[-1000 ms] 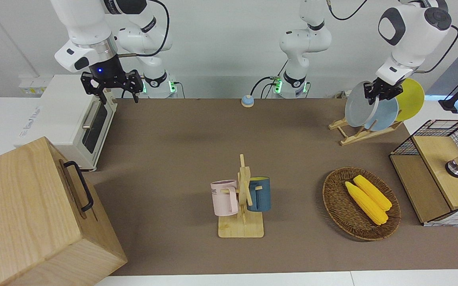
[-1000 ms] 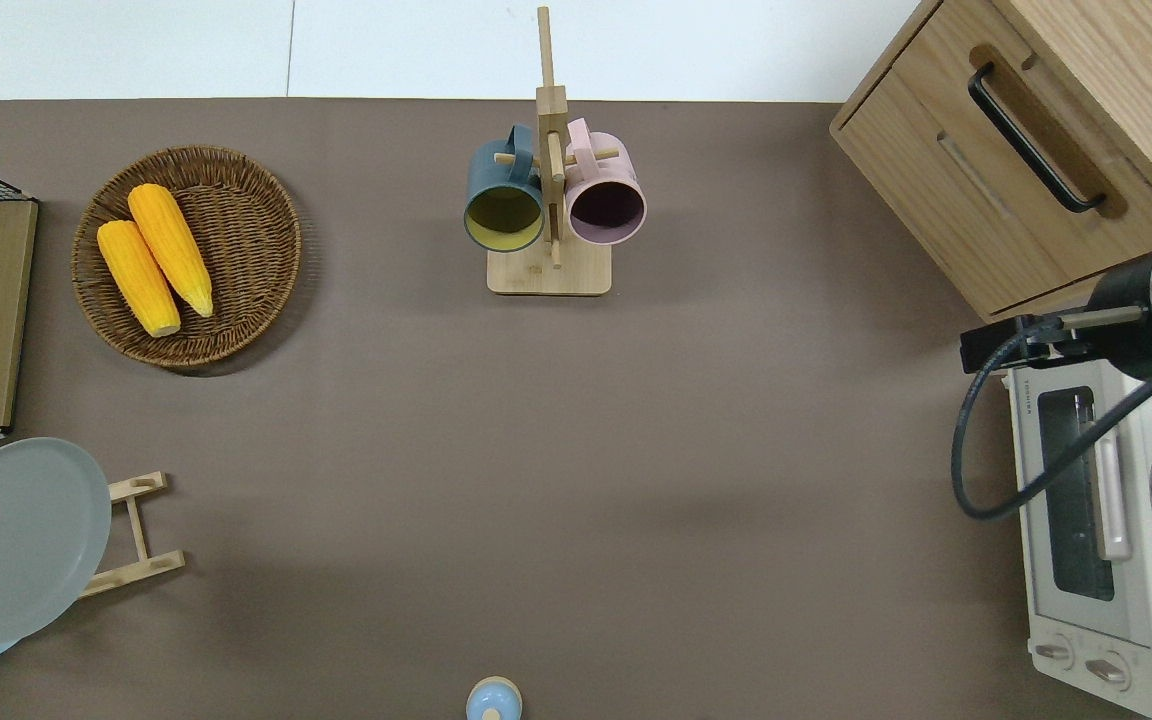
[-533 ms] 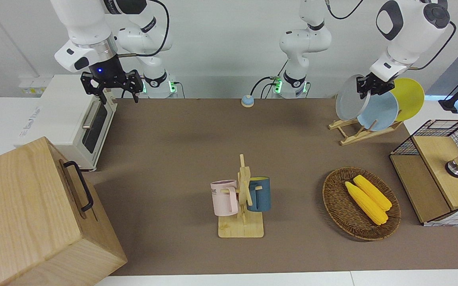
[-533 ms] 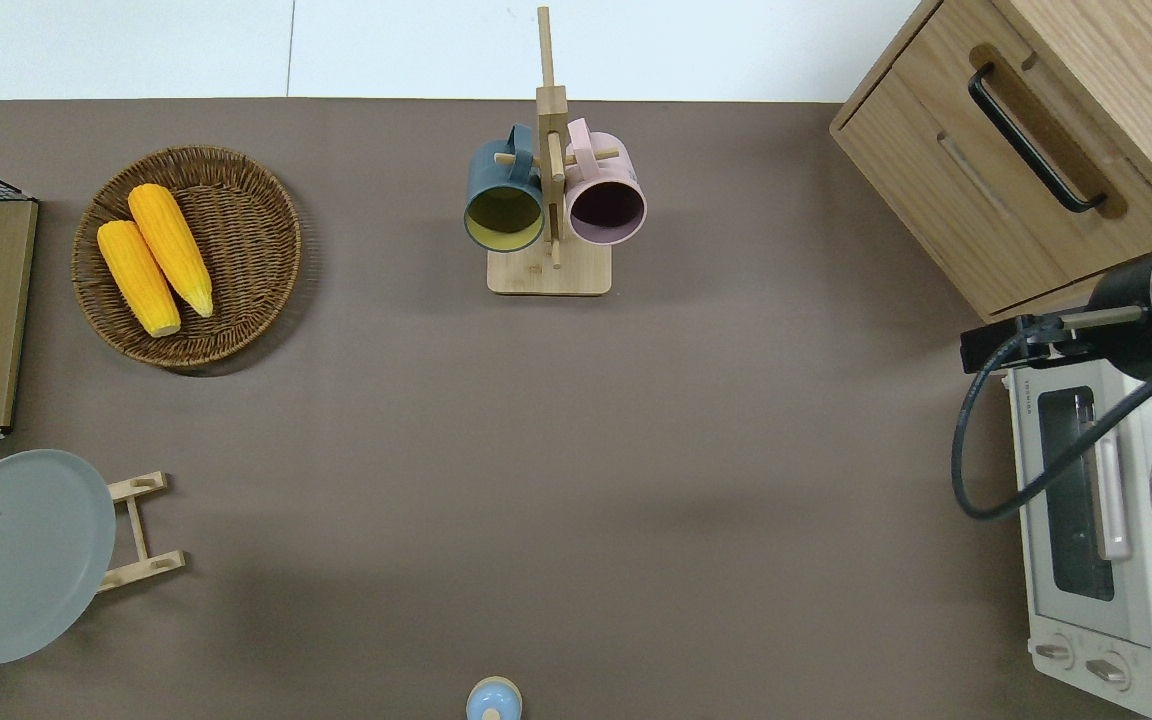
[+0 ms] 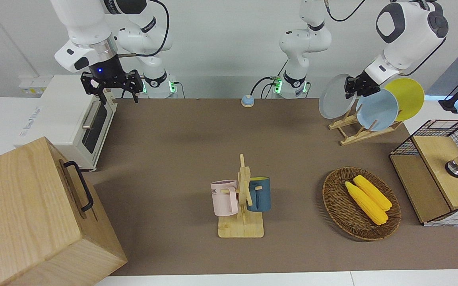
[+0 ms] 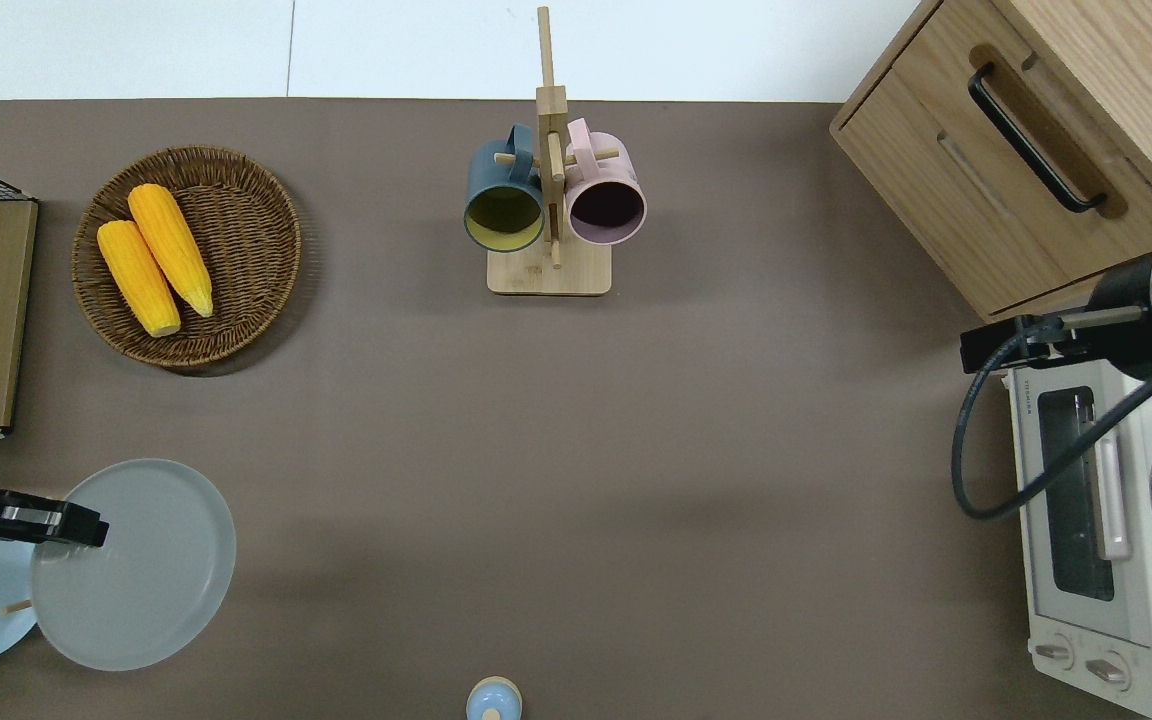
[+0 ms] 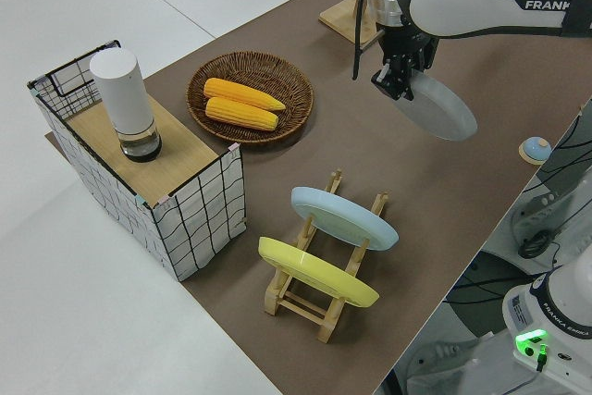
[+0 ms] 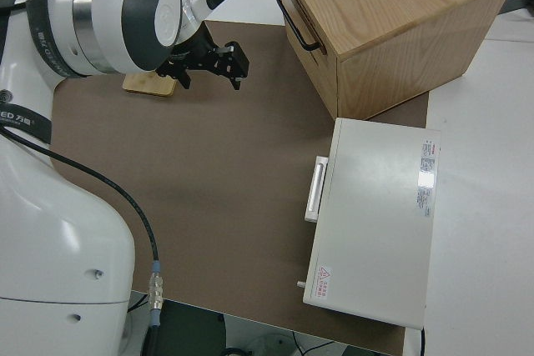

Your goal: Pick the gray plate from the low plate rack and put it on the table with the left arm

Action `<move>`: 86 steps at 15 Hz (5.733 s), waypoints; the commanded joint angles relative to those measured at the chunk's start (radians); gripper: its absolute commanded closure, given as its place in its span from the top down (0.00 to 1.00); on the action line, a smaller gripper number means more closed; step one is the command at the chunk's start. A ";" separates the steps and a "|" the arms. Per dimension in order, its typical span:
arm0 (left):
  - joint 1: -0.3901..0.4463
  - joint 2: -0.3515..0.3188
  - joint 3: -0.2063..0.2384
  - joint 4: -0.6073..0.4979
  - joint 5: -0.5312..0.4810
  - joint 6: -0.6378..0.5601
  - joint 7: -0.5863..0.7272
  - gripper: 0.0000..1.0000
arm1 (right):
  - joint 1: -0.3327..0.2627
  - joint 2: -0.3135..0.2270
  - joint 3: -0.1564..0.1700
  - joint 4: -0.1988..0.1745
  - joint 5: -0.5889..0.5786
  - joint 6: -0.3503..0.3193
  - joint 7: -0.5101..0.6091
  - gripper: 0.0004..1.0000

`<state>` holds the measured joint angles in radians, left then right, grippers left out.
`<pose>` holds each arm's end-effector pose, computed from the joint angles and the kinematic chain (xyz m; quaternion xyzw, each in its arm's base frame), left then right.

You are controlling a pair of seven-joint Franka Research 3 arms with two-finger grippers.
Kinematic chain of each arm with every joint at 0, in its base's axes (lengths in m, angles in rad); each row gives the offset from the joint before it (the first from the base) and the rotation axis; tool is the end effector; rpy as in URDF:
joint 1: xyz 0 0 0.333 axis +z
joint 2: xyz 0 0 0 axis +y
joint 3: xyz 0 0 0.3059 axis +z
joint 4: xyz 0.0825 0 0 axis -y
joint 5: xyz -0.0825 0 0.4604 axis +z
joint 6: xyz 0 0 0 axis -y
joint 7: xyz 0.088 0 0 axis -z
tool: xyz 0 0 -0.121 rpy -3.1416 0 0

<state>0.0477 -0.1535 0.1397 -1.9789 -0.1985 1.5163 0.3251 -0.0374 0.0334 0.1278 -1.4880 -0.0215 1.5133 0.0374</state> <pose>0.5435 0.0800 0.4718 0.9802 -0.0600 -0.1215 0.1444 0.6331 0.0534 0.6196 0.9996 0.0259 -0.0034 0.0088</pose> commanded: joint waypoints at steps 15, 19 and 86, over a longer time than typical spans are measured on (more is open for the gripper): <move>0.006 0.074 0.015 -0.208 -0.257 0.202 0.169 0.00 | -0.022 0.010 0.021 0.020 -0.003 -0.016 0.013 0.98; 0.003 0.098 0.006 -0.225 -0.262 0.248 0.172 0.00 | -0.022 0.010 0.021 0.022 -0.003 -0.016 0.013 0.98; -0.043 0.069 -0.092 0.319 0.110 0.010 -0.150 1.00 | -0.022 0.010 0.021 0.022 -0.003 -0.016 0.013 0.98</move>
<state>0.0162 -0.0958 0.0540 -1.7010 -0.1278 1.5687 0.1958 -0.0374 0.0334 0.1278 -1.4880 -0.0215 1.5133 0.0374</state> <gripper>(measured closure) 0.000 0.013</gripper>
